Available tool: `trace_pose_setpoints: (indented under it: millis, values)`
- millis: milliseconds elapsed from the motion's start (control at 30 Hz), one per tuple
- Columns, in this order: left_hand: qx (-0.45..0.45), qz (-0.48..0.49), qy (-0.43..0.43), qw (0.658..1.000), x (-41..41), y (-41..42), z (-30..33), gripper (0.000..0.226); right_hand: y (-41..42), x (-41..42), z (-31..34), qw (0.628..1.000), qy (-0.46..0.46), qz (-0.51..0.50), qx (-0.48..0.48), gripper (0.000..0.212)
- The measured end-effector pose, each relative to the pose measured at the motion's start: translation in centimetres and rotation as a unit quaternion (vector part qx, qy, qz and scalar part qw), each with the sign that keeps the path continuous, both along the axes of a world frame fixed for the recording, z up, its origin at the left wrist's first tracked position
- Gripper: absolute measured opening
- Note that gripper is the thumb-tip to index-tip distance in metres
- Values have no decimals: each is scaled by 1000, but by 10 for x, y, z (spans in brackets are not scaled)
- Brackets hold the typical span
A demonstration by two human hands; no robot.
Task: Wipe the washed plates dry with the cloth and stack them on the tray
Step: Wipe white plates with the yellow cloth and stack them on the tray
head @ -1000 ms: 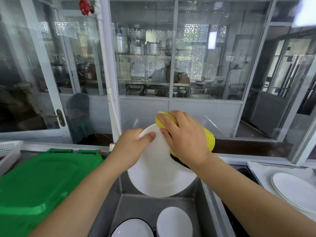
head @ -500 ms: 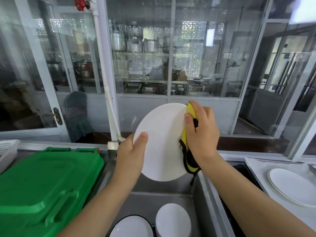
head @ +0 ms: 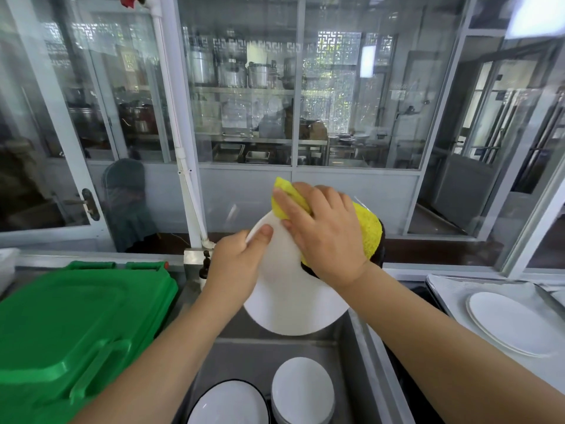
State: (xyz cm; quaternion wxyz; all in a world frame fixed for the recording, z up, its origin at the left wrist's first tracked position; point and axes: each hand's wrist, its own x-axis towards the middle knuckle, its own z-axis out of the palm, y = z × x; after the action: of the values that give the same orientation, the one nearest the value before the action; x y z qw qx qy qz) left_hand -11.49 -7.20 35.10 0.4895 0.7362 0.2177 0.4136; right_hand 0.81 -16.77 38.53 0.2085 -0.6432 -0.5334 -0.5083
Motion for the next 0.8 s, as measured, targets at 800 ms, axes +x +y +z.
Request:
trace_pose_setpoints:
  millis: [800]
  values:
    - [-245,66,-156,955,0,24,13,33,9,-26,-59,987,14,85,-137,43]
